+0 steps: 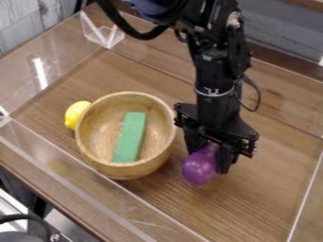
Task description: Put the purple eggplant in the brown bowl
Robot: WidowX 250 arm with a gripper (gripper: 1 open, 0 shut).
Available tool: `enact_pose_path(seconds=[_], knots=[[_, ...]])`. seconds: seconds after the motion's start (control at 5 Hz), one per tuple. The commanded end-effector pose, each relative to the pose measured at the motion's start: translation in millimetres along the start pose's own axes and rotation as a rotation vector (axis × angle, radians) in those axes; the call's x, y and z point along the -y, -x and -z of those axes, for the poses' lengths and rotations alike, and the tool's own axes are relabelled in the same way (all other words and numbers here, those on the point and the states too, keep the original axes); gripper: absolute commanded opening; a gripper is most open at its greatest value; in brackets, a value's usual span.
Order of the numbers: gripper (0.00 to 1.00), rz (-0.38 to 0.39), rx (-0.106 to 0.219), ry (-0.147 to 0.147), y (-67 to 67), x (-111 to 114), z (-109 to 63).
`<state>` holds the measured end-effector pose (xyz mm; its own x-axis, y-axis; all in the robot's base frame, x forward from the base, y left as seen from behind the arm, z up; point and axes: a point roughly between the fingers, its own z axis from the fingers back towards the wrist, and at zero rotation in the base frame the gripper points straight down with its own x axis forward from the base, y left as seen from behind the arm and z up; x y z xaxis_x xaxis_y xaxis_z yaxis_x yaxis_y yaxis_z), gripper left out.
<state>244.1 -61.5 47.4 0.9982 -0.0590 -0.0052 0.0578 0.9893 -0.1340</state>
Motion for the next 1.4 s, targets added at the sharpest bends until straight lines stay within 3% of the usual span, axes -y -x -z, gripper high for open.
enact_pose_path(seconds=[0.0, 1.2], knots=[[0.00, -0.010, 0.039, 0.007, -7.7, -1.4, -7.3], [0.00, -0.033, 0.031, 0.010, -7.9, -5.7, -3.1]])
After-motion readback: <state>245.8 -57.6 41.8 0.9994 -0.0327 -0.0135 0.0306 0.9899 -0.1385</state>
